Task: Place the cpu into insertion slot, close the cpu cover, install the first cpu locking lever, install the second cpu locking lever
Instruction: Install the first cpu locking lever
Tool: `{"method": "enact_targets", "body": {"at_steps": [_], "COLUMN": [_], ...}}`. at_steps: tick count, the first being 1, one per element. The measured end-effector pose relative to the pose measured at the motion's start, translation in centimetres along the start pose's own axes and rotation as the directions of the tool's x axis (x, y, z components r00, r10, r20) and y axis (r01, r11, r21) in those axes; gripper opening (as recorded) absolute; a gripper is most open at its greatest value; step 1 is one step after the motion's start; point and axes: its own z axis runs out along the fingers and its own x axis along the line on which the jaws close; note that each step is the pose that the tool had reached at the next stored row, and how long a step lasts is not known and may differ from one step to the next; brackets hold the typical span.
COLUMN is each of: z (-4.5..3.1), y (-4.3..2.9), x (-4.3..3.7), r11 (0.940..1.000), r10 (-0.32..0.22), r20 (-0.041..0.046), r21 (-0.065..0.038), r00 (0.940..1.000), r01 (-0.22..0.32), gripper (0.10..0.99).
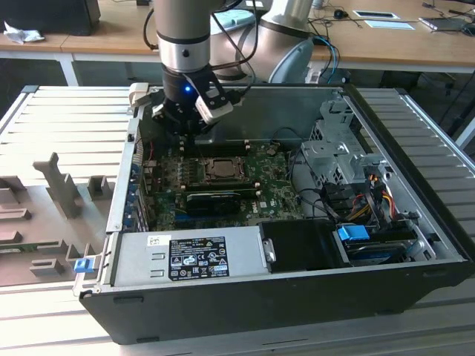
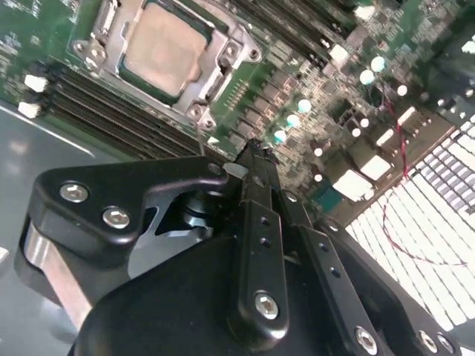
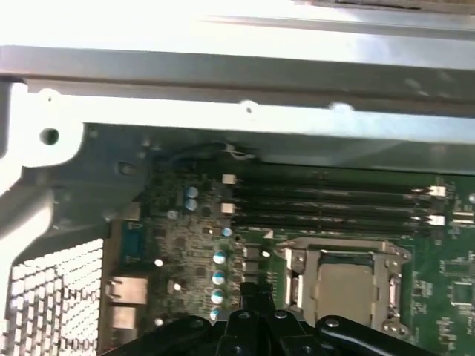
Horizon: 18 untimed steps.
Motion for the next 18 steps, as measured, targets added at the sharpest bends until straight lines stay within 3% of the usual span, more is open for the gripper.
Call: {"method": "enact_targets", "body": {"at_steps": [3, 6, 18], "z": [0.09, 0.11, 0.14], "y": [1.18, 1.76, 1.84], "x": [0.39, 0.36, -0.67], "r11": [1.0000, 1.0000, 1.0000], "r10": [0.000, 0.000, 0.000], "r20": [0.0001, 0.0000, 0.0001], "r21": [0.000, 0.000, 0.000], "r00": [1.0000, 1.0000, 1.0000], "r01": [0.000, 0.000, 0.000], "gripper": [0.106, 0.106, 0.106]}}
